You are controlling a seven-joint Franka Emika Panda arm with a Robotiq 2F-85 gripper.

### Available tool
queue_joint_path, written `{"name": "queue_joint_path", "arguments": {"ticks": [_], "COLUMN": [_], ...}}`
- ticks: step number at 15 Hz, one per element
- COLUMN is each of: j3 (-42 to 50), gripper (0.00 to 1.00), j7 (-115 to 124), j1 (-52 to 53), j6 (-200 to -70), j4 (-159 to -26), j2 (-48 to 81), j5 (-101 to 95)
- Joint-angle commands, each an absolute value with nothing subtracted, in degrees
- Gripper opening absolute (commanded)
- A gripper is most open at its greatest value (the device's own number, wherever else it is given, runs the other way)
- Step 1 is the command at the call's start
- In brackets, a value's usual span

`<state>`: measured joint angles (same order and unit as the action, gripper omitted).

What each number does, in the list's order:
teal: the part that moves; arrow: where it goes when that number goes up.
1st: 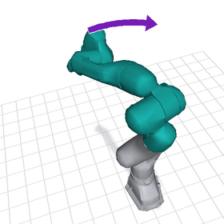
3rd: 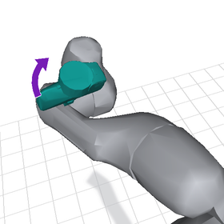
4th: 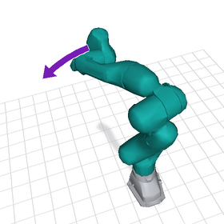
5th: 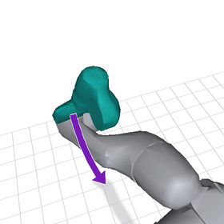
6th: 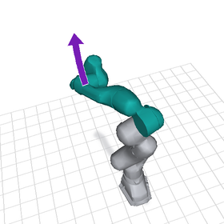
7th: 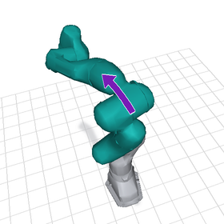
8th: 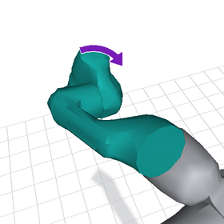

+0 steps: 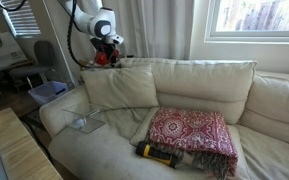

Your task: Pick up the pillow on the far left corner side of the couch and put it on the red patterned blanket

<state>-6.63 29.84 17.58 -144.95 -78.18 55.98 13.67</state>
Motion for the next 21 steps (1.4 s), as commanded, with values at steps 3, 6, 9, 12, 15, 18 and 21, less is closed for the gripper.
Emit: {"name": "queue_joint_path", "arguments": {"ticks": [3, 6, 9, 12, 15, 18, 21], "j3": [-7.01, -4.56, -1.94, -1.34, 0.24, 1.08, -0.55], "gripper": [1.00, 1.00, 1.00, 1.00, 0.81, 0.56, 0.34], "j7": [37.08, 41.95, 46.20, 47.04, 48.86, 49.93, 50.26], "j1": [19.49, 21.52, 23.71, 24.60, 25.61, 25.93, 24.87], "j6": [-145.64, -143.11, -141.31, -139.14, -135.73, -132.79, -130.08], "j4": [-65.10, -59.99, -55.35, -50.94, -47.40, -44.50, -43.66], "j2": [66.00, 69.50, 72.92, 76.25, 78.86, 80.87, 80.99], "j5": [16.58, 14.31, 12.71, 12.48, 11.86, 11.50, 9.60]}}
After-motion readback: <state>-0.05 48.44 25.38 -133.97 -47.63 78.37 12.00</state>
